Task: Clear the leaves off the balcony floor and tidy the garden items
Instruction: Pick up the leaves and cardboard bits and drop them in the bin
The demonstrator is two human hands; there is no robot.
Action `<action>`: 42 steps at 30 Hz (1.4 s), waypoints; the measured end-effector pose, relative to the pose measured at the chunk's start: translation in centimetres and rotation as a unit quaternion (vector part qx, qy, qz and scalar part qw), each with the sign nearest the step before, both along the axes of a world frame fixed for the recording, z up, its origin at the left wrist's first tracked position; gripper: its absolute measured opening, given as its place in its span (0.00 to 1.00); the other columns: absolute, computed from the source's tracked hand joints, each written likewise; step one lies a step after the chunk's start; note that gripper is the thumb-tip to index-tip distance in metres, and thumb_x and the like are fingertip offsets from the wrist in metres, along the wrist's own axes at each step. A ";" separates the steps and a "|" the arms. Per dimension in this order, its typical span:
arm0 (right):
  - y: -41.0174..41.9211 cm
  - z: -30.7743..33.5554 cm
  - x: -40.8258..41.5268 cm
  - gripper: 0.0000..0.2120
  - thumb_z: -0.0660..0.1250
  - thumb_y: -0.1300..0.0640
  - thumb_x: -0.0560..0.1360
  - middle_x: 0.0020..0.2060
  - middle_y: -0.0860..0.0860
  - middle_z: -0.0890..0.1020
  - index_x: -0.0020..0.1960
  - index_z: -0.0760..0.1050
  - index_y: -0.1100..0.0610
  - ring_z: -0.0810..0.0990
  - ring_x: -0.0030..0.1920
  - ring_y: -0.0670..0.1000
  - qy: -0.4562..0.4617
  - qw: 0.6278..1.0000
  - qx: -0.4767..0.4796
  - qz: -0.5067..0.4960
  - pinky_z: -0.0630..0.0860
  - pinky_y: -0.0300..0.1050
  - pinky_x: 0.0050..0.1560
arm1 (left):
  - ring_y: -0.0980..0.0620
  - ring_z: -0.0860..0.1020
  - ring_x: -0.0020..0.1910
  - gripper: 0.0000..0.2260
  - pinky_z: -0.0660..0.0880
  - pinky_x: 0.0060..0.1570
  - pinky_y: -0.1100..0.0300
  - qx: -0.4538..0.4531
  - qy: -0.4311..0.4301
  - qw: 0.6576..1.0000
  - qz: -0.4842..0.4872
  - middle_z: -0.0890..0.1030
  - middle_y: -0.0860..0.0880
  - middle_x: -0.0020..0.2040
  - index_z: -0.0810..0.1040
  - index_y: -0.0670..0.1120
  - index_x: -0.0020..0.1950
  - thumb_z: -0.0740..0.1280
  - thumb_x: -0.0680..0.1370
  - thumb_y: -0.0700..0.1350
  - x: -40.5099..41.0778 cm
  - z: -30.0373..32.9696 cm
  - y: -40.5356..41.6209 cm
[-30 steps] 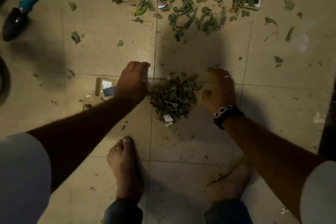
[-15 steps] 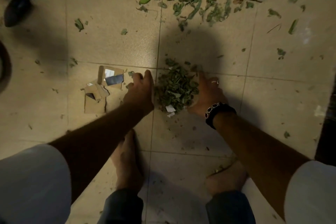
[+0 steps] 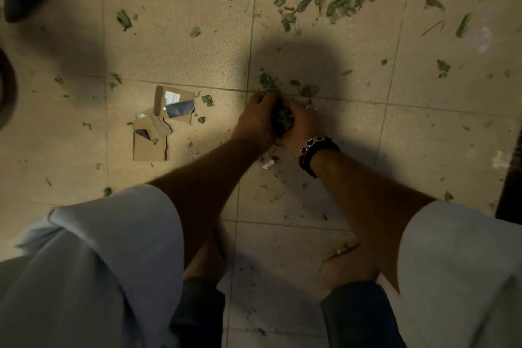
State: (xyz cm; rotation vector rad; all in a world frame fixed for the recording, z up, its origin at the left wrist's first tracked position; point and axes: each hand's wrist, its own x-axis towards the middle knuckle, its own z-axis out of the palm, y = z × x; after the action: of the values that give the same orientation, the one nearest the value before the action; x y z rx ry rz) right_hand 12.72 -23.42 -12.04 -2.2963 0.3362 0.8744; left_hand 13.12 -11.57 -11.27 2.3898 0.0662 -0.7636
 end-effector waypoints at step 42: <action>-4.5 92.9 7.2 0.26 0.70 0.74 0.68 0.50 0.58 0.82 0.62 0.74 0.55 0.82 0.44 0.55 -0.121 0.943 0.246 -0.190 0.82 0.48 0.41 | 0.44 0.82 0.45 0.25 0.82 0.43 0.46 -0.134 -0.181 0.974 -0.001 0.82 0.44 0.49 0.75 0.47 0.58 0.76 0.64 0.33 9.0 91.4 -2.7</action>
State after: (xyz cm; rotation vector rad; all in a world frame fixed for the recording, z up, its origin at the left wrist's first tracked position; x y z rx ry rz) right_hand 19.95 -27.91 80.83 -1.7655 0.3853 0.4134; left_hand 22.10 -14.23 80.16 2.2291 -0.1775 -0.3025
